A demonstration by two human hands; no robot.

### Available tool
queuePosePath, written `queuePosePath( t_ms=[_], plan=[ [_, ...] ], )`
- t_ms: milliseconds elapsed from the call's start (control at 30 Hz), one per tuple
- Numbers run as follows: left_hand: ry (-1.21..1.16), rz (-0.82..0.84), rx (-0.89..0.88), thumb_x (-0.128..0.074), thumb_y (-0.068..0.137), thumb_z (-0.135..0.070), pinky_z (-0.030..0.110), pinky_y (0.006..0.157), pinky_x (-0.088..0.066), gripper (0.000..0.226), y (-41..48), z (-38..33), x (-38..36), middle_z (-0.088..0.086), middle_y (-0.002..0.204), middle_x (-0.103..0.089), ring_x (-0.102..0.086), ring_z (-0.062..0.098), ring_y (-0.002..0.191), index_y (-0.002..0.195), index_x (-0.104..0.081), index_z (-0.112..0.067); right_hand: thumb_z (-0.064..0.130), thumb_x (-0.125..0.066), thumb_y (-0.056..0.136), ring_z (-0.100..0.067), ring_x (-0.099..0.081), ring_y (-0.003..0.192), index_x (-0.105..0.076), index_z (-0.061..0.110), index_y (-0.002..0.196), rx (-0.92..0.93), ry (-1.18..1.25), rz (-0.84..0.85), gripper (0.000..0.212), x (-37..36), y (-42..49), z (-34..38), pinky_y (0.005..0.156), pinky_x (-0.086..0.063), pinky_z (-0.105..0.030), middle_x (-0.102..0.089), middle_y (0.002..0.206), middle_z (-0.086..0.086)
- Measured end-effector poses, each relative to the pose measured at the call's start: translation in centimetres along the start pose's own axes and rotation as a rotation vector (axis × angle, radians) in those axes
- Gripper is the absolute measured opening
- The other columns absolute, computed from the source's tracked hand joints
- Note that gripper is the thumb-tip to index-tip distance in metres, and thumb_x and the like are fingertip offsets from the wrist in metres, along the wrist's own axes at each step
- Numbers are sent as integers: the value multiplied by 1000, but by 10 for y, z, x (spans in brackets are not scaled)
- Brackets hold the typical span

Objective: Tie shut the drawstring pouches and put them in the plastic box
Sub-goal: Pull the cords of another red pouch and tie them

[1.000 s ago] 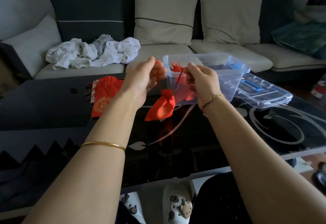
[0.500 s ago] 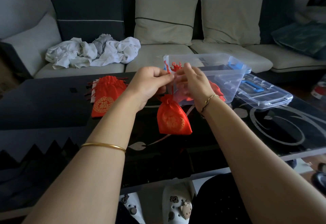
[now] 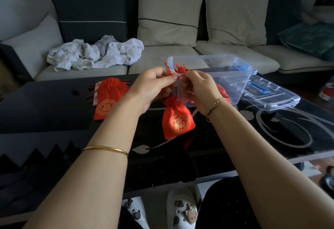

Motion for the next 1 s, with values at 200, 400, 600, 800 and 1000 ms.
queuePosePath(
  t_ms=[200, 400, 600, 800, 1000],
  plan=[
    [-112, -131, -1, -58, 90, -6, 16, 52, -48, 13, 0, 1, 8, -1, 70, -66, -58, 2, 52, 80, -63, -14, 11, -44, 88, -15, -37, 47, -44, 12, 57, -144, 67, 128, 31, 2, -1, -3, 52, -29, -26, -43, 49, 0],
    [-29, -82, -57, -52, 89, 9, 14, 51, -47, 20, 0, -1, 8, 5, 74, -62, -55, 7, 56, 86, -57, -11, 19, -49, 89, -10, -41, 37, -49, 14, 59, -247, -297, 126, 30, 6, -5, -3, 41, -36, -17, -46, 46, 1],
    [325, -11, -314, -51, 87, 10, 17, 57, -50, 32, -2, -11, -1, 0, 73, -61, -57, 1, 58, 92, -57, -21, 5, -37, 97, -9, -54, 49, -58, 13, 79, -74, -14, 156, 29, -1, 0, -6, 48, -41, -20, -58, 62, -1],
    [584, -262, -602, -56, 84, 3, 17, 79, -47, 34, -4, -11, -1, 1, 83, -63, -59, 10, 81, 111, -62, -17, 16, -46, 96, -11, -55, 57, -61, 15, 80, -214, 117, 363, 23, -9, -6, -14, 58, -44, -25, -60, 66, 1],
    [582, -309, -668, -58, 83, 2, 17, 86, -46, 34, -7, -10, -2, 2, 80, -67, -63, 11, 84, 112, -63, -14, 14, -49, 94, -6, -55, 54, -60, 16, 79, -194, 136, 409, 19, -11, -6, -14, 54, -45, -21, -60, 64, 5]
  ],
)
Point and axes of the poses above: each hand's wrist, its own y-axis towards the middle knuckle, its own x-axis out of the back of the hand, z = x × y, the point moved 3 cm from there along y, towards the middle knuckle
